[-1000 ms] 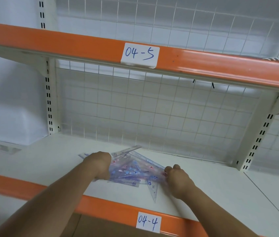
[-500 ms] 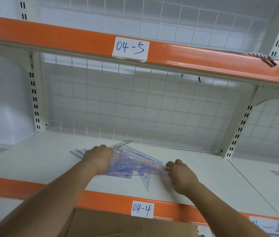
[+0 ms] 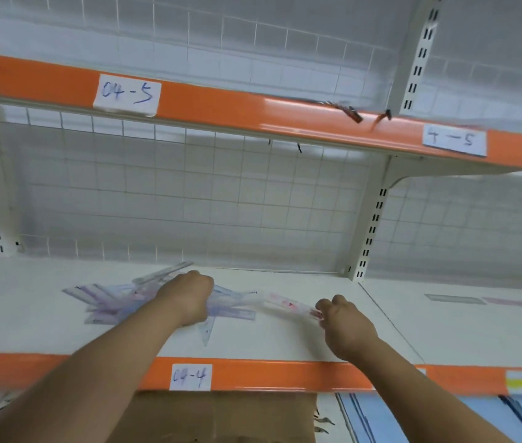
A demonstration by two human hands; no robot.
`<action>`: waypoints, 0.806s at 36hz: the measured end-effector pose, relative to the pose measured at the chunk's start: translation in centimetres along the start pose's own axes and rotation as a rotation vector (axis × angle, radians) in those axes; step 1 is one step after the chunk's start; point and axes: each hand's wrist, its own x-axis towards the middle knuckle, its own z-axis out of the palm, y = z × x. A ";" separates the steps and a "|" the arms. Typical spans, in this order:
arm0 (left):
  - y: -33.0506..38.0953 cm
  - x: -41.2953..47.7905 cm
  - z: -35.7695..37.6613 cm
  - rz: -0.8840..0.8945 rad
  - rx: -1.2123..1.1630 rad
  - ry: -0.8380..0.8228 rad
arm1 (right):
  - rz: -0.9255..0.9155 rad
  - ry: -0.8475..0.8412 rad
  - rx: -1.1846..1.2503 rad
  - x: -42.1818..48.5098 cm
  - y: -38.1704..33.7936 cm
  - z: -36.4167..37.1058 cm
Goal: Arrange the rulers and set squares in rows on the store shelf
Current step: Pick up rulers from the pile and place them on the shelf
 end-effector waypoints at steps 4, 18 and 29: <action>4.2 -0.6 0.2 0.012 -0.021 0.015 | -0.003 -0.024 -0.039 -1.8 4.1 -0.2; 24.1 -3.8 2.4 0.069 -0.113 0.014 | 0.034 -0.094 -0.078 -10.3 21.4 -1.7; 35.1 -2.8 2.8 0.135 -0.098 -0.021 | 0.040 -0.075 -0.102 -13.2 32.4 -1.1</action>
